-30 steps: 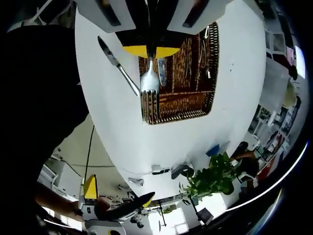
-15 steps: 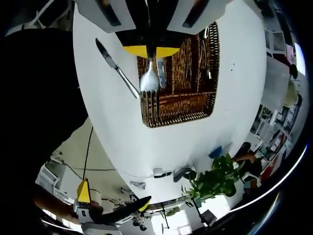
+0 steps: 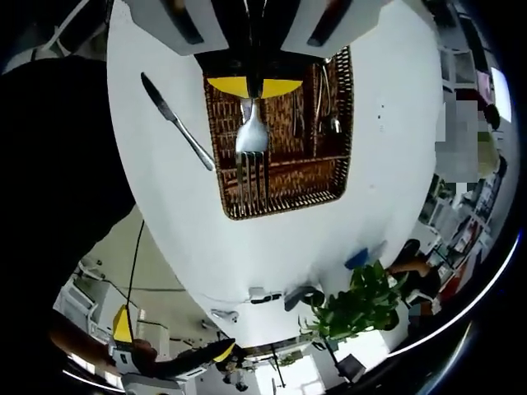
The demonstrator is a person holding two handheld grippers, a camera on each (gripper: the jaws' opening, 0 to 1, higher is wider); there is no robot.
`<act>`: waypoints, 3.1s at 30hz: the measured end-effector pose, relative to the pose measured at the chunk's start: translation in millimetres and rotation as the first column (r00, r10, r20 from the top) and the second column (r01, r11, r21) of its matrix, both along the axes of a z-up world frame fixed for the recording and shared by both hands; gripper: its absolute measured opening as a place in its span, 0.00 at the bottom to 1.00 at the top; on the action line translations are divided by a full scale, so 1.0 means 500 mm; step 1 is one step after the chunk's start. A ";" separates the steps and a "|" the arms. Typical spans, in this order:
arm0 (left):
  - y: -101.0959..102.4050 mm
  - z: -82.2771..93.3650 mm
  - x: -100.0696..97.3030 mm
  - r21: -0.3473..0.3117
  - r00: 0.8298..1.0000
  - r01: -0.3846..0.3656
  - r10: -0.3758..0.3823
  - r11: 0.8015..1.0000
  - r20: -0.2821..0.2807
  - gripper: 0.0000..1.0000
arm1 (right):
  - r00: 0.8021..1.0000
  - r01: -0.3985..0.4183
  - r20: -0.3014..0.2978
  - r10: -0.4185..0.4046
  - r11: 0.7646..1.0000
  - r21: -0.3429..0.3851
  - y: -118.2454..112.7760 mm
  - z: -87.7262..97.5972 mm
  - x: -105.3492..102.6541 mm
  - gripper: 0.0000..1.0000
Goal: Arrange the knives, forks, and spoons in their matching storage slots by inserting each utensil handle-first until every utensil is classified and aligned in the correct compartment
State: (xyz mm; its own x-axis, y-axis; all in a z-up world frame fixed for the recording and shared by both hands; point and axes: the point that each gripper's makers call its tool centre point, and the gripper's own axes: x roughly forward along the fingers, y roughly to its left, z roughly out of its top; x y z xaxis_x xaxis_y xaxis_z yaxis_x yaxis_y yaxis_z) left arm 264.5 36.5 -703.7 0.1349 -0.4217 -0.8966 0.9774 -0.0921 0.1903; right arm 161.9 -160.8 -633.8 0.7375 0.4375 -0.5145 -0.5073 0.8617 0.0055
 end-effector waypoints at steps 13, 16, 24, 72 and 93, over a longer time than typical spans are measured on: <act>0.020 0.030 0.094 0.007 0.999 -0.014 0.014 1.000 0.032 0.00 | 0.999 -0.006 0.040 0.006 1.000 -0.006 0.006 0.010 0.025 0.99; 0.028 0.031 0.114 0.009 0.999 -0.022 0.022 1.000 0.031 0.00 | 0.999 -0.021 0.038 0.022 1.000 -0.002 0.019 0.007 0.031 0.99; 0.054 0.062 0.167 0.043 0.998 -0.030 0.027 0.999 0.057 0.00 | 0.999 -0.034 0.036 0.033 0.999 0.007 0.030 0.005 0.042 0.99; 0.018 -0.108 0.223 0.079 0.996 -0.089 0.089 0.993 -0.004 0.00 | 0.999 0.033 0.019 -0.034 0.999 0.025 0.006 -0.007 -0.003 0.99; -0.017 -0.257 0.177 0.145 0.992 -0.094 0.105 0.985 -0.069 0.00 | 1.000 0.021 -0.017 -0.021 1.000 -0.013 0.001 -0.016 0.002 0.99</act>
State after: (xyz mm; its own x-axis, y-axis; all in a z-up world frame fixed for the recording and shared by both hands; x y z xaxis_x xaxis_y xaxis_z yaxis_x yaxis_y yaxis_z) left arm 353.0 28.2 -831.9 0.0989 -0.2782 -0.9554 0.9942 -0.0140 0.1070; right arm 163.0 -160.1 -641.9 0.7372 0.4152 -0.5331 -0.4892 0.8721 0.0028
